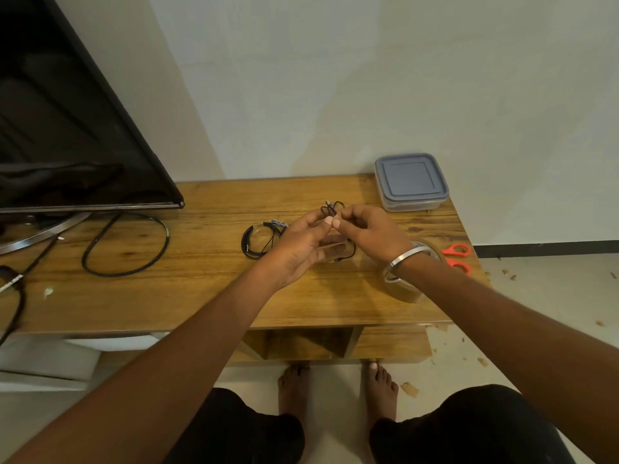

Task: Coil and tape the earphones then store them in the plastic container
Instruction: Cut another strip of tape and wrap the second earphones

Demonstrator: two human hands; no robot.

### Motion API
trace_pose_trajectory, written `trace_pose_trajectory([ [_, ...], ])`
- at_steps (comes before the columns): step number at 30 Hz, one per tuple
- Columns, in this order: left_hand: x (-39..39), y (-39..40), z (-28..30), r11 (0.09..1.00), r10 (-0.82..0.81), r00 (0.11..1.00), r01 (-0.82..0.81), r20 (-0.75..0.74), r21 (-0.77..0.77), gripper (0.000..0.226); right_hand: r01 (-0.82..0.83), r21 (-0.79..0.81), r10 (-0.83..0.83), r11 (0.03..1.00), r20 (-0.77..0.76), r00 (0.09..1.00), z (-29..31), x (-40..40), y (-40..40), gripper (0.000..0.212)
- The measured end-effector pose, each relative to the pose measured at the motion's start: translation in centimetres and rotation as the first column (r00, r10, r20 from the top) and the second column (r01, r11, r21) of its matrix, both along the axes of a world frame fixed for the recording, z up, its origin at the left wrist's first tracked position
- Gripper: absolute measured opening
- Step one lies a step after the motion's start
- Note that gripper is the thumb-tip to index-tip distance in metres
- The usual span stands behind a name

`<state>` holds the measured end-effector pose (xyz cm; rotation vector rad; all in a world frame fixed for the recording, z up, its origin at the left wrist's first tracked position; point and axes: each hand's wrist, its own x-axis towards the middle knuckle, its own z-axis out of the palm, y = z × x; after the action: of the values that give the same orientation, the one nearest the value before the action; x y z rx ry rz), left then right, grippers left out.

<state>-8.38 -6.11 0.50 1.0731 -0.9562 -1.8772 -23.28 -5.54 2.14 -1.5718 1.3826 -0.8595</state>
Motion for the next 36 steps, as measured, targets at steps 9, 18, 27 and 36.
trace_pose_trajectory([
  [9, 3.1, -1.0, -0.8, 0.89, 0.406, 0.799, -0.235, 0.444, -0.39, 0.019, 0.056, -0.016, -0.057, 0.998, -0.048, 0.997, 1.6, 0.0, -1.0, 0.016],
  [18, 2.6, -1.8, -0.9, 0.985, 0.057, 0.988, -0.079, -0.141, -0.155, 0.067, 0.008, 0.175, -0.064, 0.984, 0.319, 0.946, 2.4, 0.7, -1.7, 0.023],
  [27, 1.9, -2.0, -1.7, 0.993, 0.118, 0.986, -0.119, 0.12, 0.001, 0.005, 0.225, 0.171, -0.241, 0.959, 0.081, 0.967, 0.2, 1.0, -3.0, 0.02],
  [36, 1.2, -5.1, -4.3, 0.953, 0.294, 0.726, -0.179, 0.622, -0.242, 0.009, 0.348, 0.246, -0.295, 0.904, -0.228, 0.928, -4.1, 2.5, -4.6, 0.018],
])
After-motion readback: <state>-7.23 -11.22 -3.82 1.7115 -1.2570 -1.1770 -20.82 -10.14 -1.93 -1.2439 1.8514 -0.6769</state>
